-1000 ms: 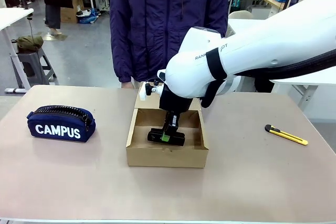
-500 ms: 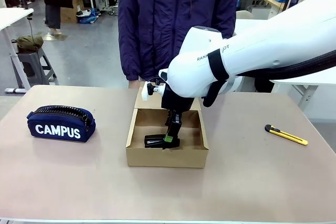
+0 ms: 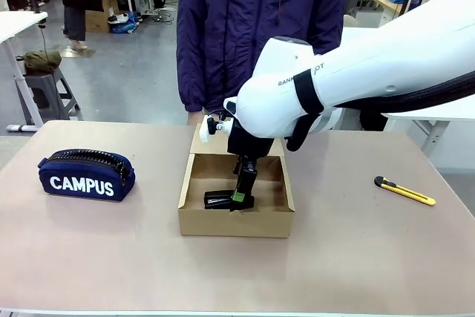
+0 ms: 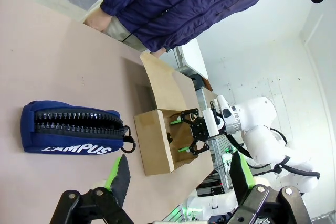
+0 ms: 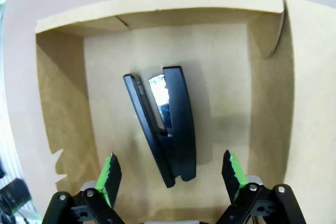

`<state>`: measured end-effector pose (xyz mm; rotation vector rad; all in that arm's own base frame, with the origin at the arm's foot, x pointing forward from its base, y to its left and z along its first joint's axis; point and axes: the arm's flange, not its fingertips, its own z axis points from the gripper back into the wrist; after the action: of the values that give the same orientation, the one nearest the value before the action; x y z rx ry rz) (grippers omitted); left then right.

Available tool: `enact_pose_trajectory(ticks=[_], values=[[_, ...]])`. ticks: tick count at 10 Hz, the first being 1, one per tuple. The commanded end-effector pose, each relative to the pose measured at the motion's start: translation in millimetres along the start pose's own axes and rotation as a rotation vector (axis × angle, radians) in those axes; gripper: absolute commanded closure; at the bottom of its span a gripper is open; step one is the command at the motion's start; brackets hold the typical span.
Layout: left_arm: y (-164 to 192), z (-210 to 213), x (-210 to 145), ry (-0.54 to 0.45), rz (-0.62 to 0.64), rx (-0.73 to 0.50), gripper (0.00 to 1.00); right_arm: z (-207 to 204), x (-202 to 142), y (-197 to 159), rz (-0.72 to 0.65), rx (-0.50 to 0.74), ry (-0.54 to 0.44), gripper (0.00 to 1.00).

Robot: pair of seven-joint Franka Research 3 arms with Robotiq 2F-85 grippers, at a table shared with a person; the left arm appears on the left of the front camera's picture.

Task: Pack the item into the box.
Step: Pick up the item indicated by the person and place it inside the Mailer Box.

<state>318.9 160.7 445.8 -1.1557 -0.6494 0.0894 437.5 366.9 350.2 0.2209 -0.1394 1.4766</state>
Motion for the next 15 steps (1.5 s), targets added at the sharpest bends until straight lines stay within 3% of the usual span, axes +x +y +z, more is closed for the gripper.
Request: enact_pose_trajectory(ticks=[1, 3, 5, 6, 9, 12, 13, 15], values=[[-1.1, -1.3, -1.2, -0.012, -0.020, -0.019, 0.00, 27.5, -1.0, 10.8, -0.038, -0.050, 0.019, 0.00], [-1.1, -1.3, -1.2, -0.012, -0.020, -0.019, 0.00, 86.5, -20.4, 19.5, -0.317, -0.051, 0.005, 0.00], [-1.1, -1.3, -1.2, -0.012, -0.020, -0.019, 0.00, 147.9, -68.5, 26.5, -0.566, 0.046, -0.072, 0.00], [-1.1, -1.3, -1.2, -0.012, -0.020, -0.019, 0.00, 174.8, -102.0, 28.5, -0.655, 0.115, -0.135, 0.00], [-1.1, -1.3, -1.2, -0.012, -0.020, -0.019, 0.00, 232.0, -255.1, 36.3, -0.973, 0.332, -0.405, 0.00], [-1.1, -1.3, -1.2, -0.012, -0.020, -0.019, 0.00, 233.1, -398.2, 38.4, -1.192, 0.567, -0.639, 0.00], [-1.1, -1.3, -1.2, -0.012, -0.020, -0.019, 0.00, 221.1, -431.7, 40.6, -1.313, 0.613, -0.746, 0.00], [-1.1, -1.3, -1.2, -0.012, -0.020, -0.019, 0.00, 197.1, -489.1, 39.8, -1.424, 0.718, -0.926, 0.00]])
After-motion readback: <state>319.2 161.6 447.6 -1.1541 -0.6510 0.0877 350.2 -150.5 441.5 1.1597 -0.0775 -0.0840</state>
